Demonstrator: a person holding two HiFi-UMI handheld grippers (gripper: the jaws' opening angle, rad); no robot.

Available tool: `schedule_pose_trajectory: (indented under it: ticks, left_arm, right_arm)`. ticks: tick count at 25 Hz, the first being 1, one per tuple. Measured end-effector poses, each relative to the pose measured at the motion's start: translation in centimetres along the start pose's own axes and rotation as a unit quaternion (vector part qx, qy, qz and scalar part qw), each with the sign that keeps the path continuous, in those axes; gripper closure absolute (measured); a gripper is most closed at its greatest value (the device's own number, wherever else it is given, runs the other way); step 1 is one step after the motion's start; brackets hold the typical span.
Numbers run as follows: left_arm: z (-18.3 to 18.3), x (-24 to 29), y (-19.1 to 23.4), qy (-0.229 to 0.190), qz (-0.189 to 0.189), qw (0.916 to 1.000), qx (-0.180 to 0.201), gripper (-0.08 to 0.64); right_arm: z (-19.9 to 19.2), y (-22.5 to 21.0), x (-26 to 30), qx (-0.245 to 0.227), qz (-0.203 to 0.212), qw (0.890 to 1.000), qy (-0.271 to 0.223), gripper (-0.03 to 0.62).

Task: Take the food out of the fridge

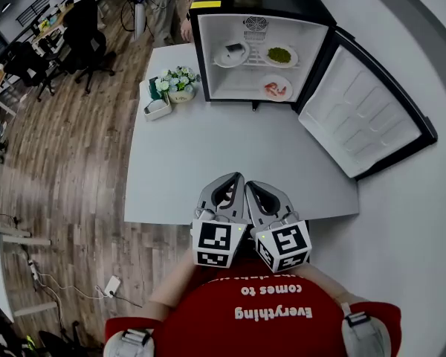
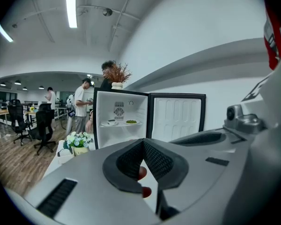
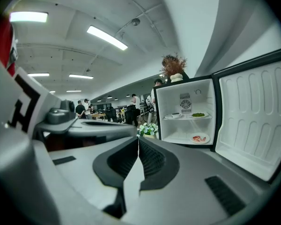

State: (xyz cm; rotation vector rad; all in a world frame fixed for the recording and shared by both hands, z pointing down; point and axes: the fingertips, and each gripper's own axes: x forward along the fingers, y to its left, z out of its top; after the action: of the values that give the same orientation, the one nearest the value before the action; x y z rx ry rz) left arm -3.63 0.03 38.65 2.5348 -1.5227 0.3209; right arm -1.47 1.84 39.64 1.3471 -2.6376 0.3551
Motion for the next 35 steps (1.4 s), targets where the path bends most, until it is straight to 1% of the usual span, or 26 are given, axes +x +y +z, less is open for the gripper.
schedule_pose_trajectory:
  ticks: [3,7,10,13,15,17,20,21,22,24,27,29,32,33,35]
  left_arm:
    - [1.6,2.3,2.9,-0.007,0.010,0.9999,-0.001,0.554]
    - [4.4,5.4,6.3,-0.021,0.021,0.9995,-0.006,0.554]
    - [5.1,7.8,7.0,-0.018,0.010,0.9997,-0.013,0.554]
    - [5.2,10.3,7.1,-0.013,0.000,0.9999,-0.007,0.554]
    - [5.1,12.5,7.9,-0.010,0.000,0.9999,-0.013,0.554]
    - [5.3,15.0,9.2,-0.018,-0.004,0.9989,-0.043,0.554]
    - [5.8,18.9,11.5,-0.033,-0.016,0.9925,-0.116,0.554]
    - [5.8,20.3,12.3,-0.033,-0.022,0.9885,-0.146,0.554]
    - [5.8,21.7,13.1,-0.031,-0.029,0.9834,-0.177,0.535]
    - [5.7,24.3,14.7,-0.029,-0.036,0.9705,-0.237,0.521]
    - [4.9,27.6,16.9,-0.028,-0.025,0.9494,-0.312,0.503]
    - [3.9,29.5,18.2,-0.023,-0.020,0.9323,-0.360,0.492]
    - [2.4,31.7,19.6,-0.014,-0.018,0.9105,-0.413,0.471]
    - [1.9,32.4,19.9,-0.011,-0.022,0.9009,-0.433,0.461]
    - [1.1,33.4,20.3,-0.007,-0.032,0.8778,-0.478,0.442]
  right_arm:
    - [-0.3,-0.3,1.2,-0.012,0.011,1.000,0.013,0.578]
    - [0.0,-1.8,3.4,0.005,0.007,1.000,0.017,0.578]
    - [0.6,-3.5,5.2,0.025,0.001,1.000,0.014,0.578]
    - [1.3,-6.0,7.0,0.032,-0.015,0.999,0.011,0.578]
    - [1.5,-7.8,8.0,0.037,-0.027,0.999,0.009,0.578]
    - [1.5,-9.4,8.8,0.043,-0.039,0.998,0.011,0.578]
    - [1.1,-11.4,10.0,0.061,-0.047,0.997,0.021,0.578]
    - [1.1,-11.9,10.4,0.065,-0.048,0.996,0.023,0.578]
    - [1.2,-12.4,10.8,0.068,-0.050,0.996,0.024,0.578]
    - [1.4,-13.4,11.3,0.071,-0.055,0.996,0.023,0.578]
    - [0.8,-15.0,11.9,0.076,-0.067,0.994,0.031,0.578]
    - [0.5,-16.0,12.6,0.076,-0.075,0.994,0.036,0.578]
    - [1.0,-17.8,13.8,0.071,-0.086,0.993,0.026,0.578]
    - [1.3,-18.5,14.3,0.069,-0.089,0.993,0.022,0.578]
    - [1.9,-19.8,15.4,0.064,-0.094,0.993,0.015,0.578]
